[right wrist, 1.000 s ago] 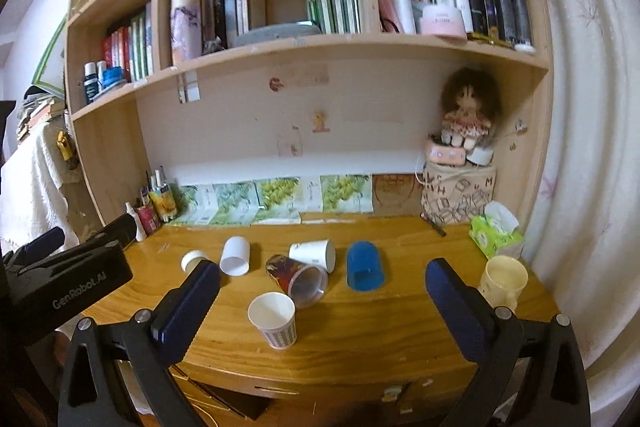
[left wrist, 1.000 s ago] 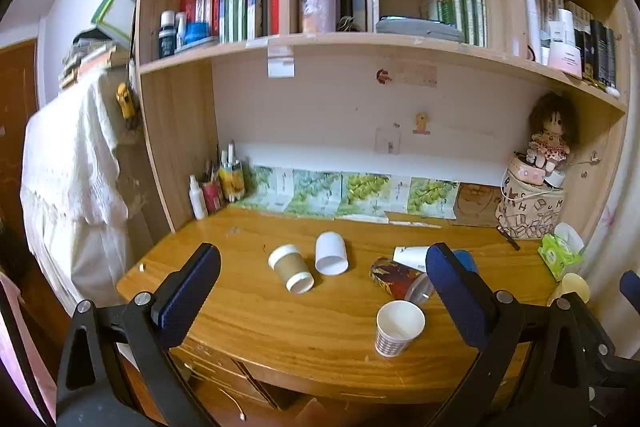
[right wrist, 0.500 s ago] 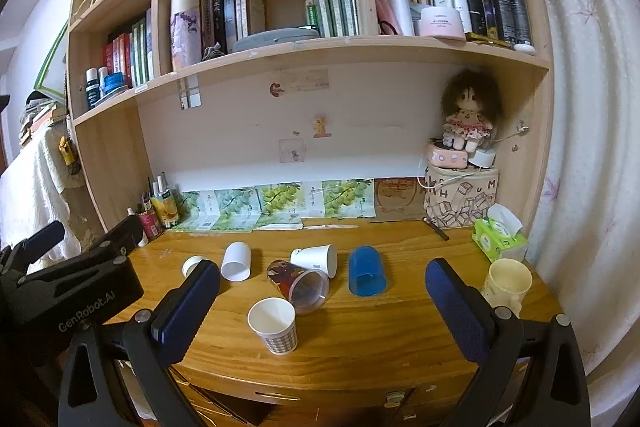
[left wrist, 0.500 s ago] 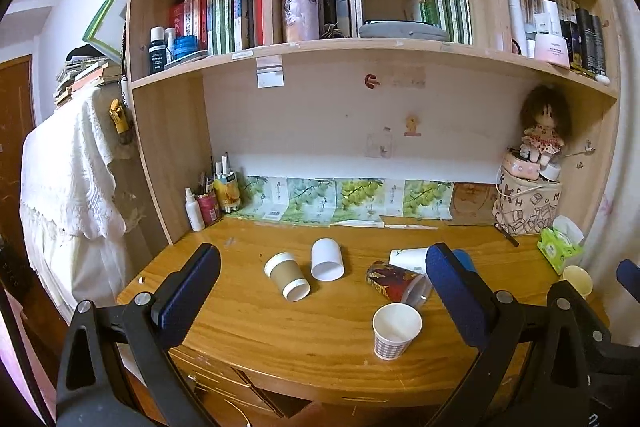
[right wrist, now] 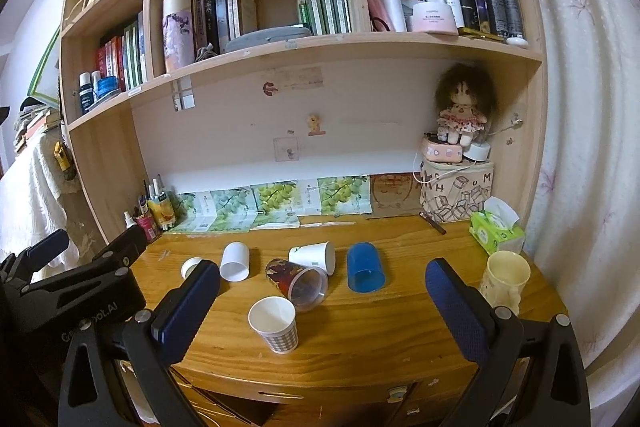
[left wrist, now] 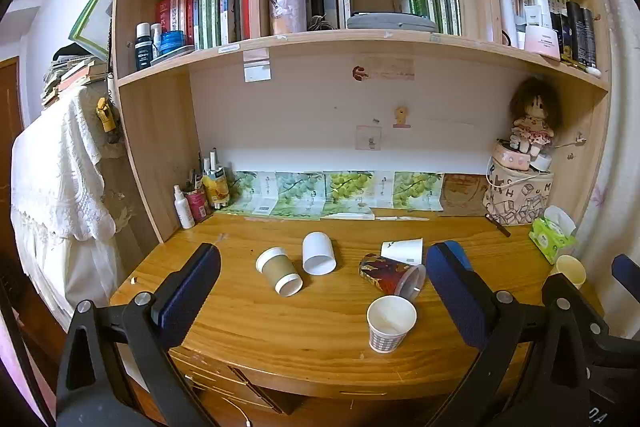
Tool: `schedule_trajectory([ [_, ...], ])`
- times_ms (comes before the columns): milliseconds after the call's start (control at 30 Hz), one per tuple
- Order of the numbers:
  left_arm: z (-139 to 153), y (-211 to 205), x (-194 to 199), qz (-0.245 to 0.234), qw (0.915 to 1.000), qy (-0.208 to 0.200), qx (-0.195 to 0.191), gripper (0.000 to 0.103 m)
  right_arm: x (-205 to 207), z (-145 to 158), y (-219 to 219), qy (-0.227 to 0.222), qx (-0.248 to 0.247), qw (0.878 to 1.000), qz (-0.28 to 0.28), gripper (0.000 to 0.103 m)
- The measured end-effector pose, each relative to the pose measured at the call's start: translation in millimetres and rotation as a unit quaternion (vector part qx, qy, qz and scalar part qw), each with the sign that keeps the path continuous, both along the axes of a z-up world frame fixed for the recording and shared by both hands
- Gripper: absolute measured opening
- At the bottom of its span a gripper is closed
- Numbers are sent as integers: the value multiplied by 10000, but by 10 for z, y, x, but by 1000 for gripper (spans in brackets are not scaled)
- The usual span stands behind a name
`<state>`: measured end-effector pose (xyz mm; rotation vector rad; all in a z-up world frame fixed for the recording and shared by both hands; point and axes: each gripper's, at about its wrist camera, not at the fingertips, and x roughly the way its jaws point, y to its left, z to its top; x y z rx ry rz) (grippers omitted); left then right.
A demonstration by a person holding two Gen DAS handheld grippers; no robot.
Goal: Flip cup upright
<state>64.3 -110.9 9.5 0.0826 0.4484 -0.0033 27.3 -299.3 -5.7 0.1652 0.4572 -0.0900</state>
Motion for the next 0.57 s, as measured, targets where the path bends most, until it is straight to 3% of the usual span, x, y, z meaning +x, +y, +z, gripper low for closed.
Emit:
schedule_trajectory([
  [567, -14, -43, 68, -146, 9999, 42, -13, 103, 11, -16, -18, 107, 11, 9998, -188, 103],
])
